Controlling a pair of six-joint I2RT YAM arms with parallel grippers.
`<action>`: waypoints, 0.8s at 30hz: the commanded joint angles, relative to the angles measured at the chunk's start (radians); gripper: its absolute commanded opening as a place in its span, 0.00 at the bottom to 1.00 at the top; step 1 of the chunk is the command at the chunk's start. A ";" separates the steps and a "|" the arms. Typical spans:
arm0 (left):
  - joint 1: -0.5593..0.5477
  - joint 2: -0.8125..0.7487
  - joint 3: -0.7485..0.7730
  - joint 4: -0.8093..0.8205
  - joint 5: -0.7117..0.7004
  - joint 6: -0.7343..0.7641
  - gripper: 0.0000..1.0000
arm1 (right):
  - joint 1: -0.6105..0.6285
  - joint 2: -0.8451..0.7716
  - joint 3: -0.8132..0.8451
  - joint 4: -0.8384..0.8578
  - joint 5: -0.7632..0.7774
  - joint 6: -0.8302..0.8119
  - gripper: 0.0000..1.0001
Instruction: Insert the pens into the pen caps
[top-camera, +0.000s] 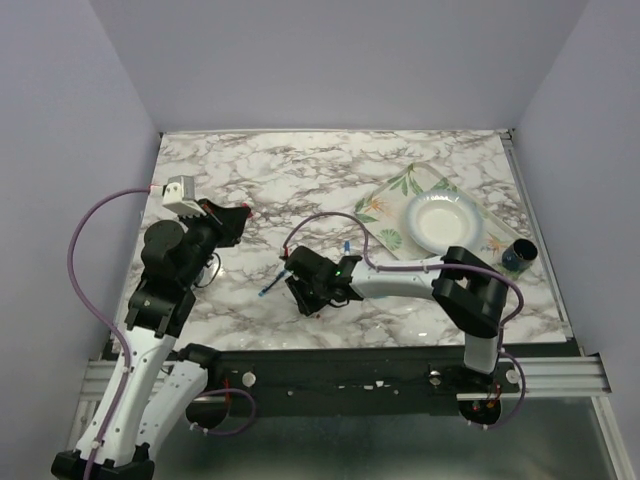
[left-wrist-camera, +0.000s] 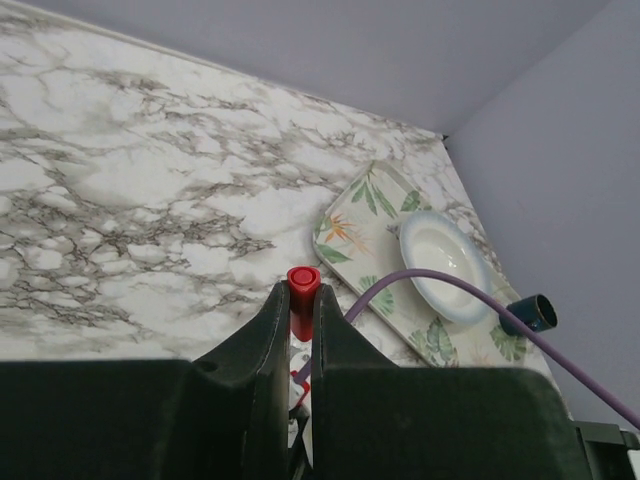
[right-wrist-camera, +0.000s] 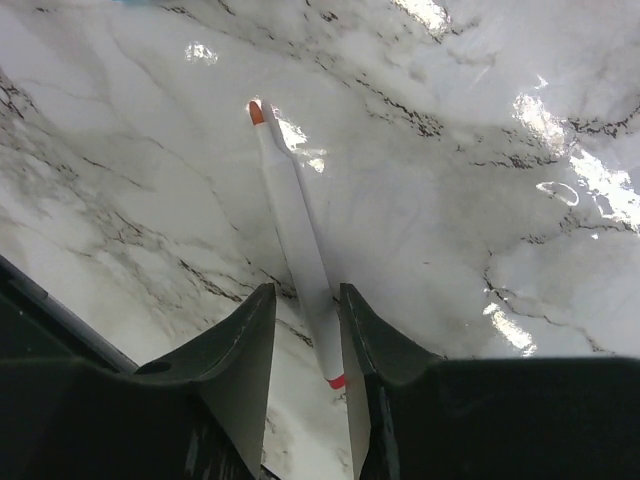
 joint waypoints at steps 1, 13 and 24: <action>0.013 -0.040 0.003 0.004 -0.085 0.039 0.00 | 0.067 0.051 0.035 -0.148 0.169 0.051 0.38; 0.015 -0.026 -0.008 0.024 -0.001 0.001 0.00 | 0.090 -0.027 -0.062 -0.125 0.236 0.078 0.01; 0.015 0.057 0.024 0.035 0.271 -0.152 0.00 | 0.088 -0.472 -0.223 0.151 0.207 0.091 0.01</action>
